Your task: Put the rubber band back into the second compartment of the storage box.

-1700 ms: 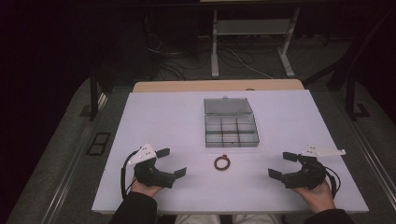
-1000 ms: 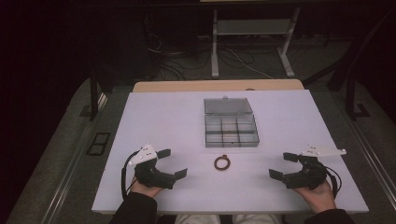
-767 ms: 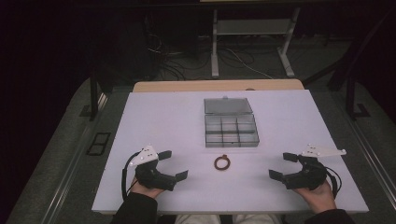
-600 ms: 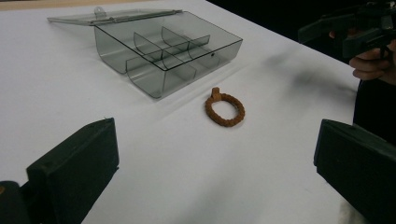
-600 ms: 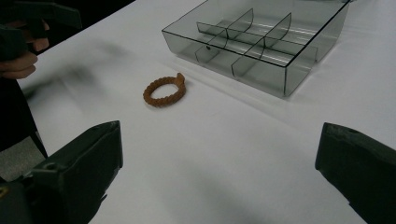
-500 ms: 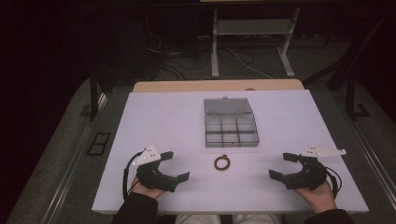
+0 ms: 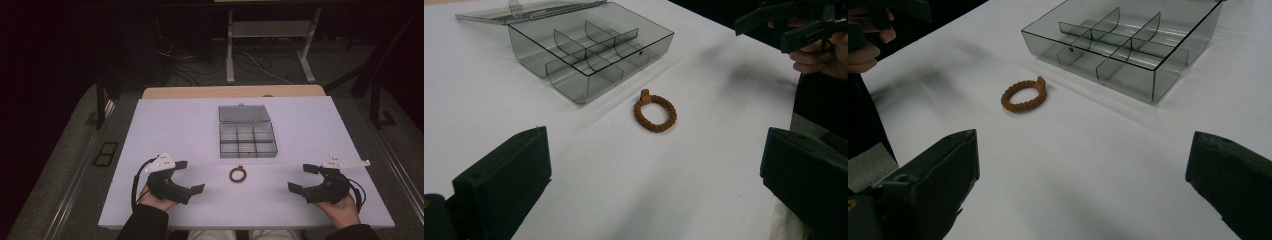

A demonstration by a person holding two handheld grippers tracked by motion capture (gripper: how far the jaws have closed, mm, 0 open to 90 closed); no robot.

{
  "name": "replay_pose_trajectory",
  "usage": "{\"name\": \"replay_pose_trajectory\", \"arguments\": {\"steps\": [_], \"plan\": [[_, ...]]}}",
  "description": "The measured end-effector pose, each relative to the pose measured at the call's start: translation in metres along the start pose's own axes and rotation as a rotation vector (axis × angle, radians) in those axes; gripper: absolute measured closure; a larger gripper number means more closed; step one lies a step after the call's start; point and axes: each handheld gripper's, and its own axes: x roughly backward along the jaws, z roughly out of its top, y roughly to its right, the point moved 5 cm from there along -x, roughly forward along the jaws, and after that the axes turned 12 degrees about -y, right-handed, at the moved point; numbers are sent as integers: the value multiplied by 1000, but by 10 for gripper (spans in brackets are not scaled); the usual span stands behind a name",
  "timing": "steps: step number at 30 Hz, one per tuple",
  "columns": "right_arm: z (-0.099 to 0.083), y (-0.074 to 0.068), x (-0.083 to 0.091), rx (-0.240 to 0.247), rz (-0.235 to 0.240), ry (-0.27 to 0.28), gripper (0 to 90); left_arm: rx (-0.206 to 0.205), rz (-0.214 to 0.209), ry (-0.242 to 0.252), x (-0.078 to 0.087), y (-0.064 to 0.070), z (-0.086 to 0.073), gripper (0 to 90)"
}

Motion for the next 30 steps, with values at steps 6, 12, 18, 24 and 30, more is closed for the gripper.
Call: {"name": "replay_pose_trajectory", "arguments": {"steps": [6,12,18,24,30], "plan": [[0,0,0,-2,0,1,0,-3,-4,-12,-1,-4,6,0],[-1,0,0,-3,2,-1,0,-3,-15,-24,-6,-5,13,0],[-1,1,0,-4,3,-1,0,-18,-19,-42,-11,-5,22,0],[-1,1,0,2,0,0,0,-27,-30,-52,-15,-5,30,0],[-1,1,0,1,-1,-2,0,-36,-34,-68,-20,-6,37,0]]}}
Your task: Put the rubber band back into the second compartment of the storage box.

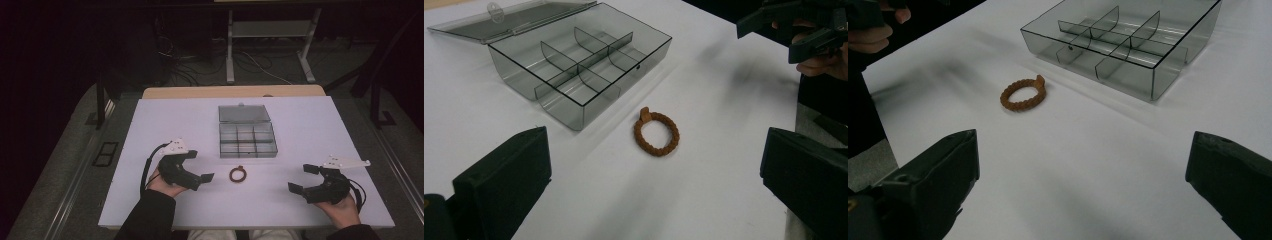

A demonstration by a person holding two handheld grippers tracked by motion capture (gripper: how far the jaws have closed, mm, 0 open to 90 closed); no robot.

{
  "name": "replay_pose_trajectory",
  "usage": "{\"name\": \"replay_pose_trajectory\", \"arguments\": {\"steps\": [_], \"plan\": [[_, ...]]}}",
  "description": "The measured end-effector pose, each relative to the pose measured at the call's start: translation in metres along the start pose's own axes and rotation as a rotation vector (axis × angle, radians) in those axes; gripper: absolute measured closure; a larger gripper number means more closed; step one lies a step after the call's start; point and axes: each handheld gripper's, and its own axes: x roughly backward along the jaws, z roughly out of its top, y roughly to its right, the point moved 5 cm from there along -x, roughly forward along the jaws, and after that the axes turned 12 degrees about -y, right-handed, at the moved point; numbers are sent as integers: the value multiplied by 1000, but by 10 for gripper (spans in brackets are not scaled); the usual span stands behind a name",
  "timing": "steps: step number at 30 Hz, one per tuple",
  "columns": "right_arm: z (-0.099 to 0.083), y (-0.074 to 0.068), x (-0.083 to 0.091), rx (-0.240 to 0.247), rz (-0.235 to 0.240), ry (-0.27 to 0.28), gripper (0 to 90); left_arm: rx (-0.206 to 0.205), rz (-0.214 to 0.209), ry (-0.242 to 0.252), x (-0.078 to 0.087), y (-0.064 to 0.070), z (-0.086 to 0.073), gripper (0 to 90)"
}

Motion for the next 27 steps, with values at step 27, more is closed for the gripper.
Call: {"name": "replay_pose_trajectory", "arguments": {"steps": [27], "plan": [[-1,1,0,0,-4,3,0,-57,-5,-103,-22,-3,32,0]]}}
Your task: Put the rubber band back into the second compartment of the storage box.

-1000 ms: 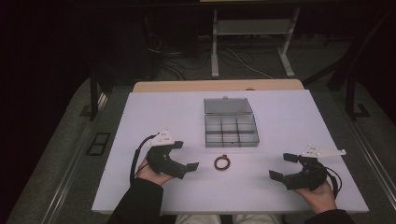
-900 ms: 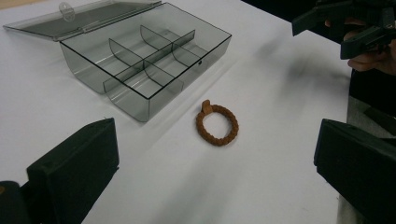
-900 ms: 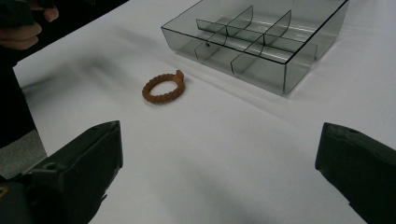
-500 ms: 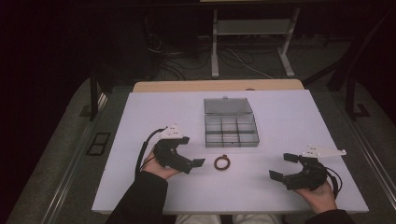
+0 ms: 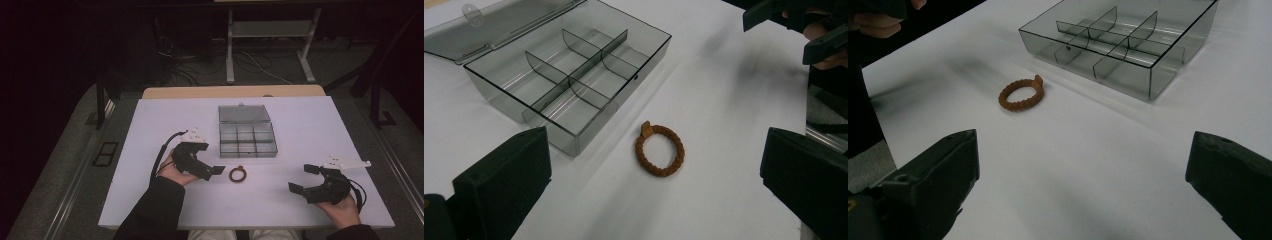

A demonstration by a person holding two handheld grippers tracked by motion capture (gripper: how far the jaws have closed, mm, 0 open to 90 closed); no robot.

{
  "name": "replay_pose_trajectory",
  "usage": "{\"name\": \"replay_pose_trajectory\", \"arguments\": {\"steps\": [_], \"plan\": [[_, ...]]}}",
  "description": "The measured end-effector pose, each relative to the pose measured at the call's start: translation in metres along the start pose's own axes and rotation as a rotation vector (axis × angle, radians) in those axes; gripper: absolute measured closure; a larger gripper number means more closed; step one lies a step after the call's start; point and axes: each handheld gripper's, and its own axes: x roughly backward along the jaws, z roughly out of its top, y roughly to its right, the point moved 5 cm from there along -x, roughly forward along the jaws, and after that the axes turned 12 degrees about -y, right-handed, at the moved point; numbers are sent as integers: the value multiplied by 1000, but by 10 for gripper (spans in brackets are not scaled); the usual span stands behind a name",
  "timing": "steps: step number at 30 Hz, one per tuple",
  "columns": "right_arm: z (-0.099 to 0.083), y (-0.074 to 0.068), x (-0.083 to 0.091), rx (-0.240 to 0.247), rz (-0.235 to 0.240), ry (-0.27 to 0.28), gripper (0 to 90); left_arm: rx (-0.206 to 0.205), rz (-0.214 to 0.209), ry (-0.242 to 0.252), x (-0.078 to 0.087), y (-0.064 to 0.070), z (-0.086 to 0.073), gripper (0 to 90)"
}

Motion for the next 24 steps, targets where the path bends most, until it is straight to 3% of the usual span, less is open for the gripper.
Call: {"name": "replay_pose_trajectory", "arguments": {"steps": [11,24], "plan": [[0,0,-1,1,1,2,0,-12,-7,-37,-13,-1,8,0],[0,0,0,0,1,-1,0,-36,-14,-114,-37,-1,12,0]]}}
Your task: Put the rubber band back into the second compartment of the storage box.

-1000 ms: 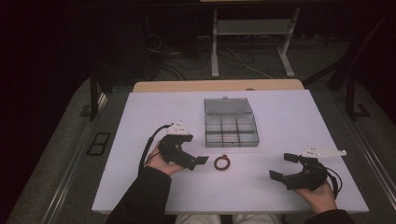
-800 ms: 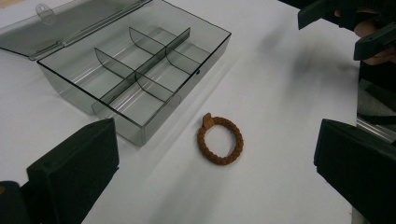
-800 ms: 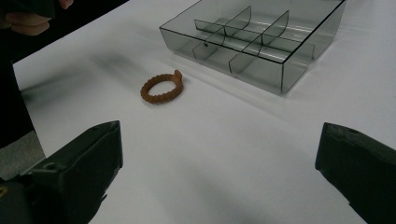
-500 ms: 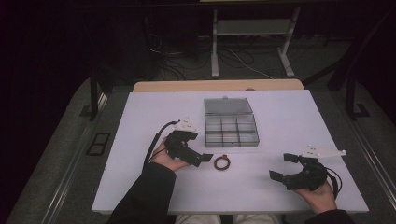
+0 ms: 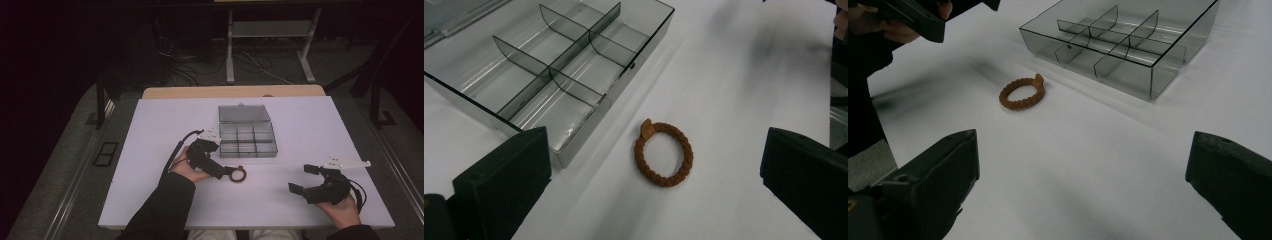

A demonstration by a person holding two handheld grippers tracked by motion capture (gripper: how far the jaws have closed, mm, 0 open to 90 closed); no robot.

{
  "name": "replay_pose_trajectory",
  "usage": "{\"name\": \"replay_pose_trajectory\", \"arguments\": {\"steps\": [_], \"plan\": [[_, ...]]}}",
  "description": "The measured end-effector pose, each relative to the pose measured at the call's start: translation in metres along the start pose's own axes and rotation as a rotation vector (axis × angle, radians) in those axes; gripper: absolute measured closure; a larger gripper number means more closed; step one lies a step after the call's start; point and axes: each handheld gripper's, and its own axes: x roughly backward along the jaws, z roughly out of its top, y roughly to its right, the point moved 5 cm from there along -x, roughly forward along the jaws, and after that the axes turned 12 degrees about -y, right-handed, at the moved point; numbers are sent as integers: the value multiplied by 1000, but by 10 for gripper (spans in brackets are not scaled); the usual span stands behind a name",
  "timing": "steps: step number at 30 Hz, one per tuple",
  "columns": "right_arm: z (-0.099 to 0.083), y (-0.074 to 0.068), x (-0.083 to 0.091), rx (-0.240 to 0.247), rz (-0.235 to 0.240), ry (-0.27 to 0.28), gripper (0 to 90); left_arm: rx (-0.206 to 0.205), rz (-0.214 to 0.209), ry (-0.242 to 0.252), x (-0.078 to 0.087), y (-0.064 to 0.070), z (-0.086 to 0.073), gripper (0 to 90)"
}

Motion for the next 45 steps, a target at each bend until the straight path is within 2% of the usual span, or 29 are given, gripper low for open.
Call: {"name": "replay_pose_trajectory", "arguments": {"steps": [8,20,33,36,39,45], "plan": [[0,0,0,-5,3,-3,0,3,-14,-42,-13,1,-1,0],[0,-1,-1,5,2,-3,0,-31,-25,-89,-22,7,1,4],[0,-1,-1,2,6,-7,0,-47,-49,-139,-28,7,1,133],[0,-1,-1,3,6,-8,0,-40,-54,-149,-30,8,1,151],[0,-1,-1,4,7,-8,0,-62,-46,-158,-33,8,0,179],[0,-1,-1,8,8,-8,0,-80,-46,-176,-40,7,0,272]]}}
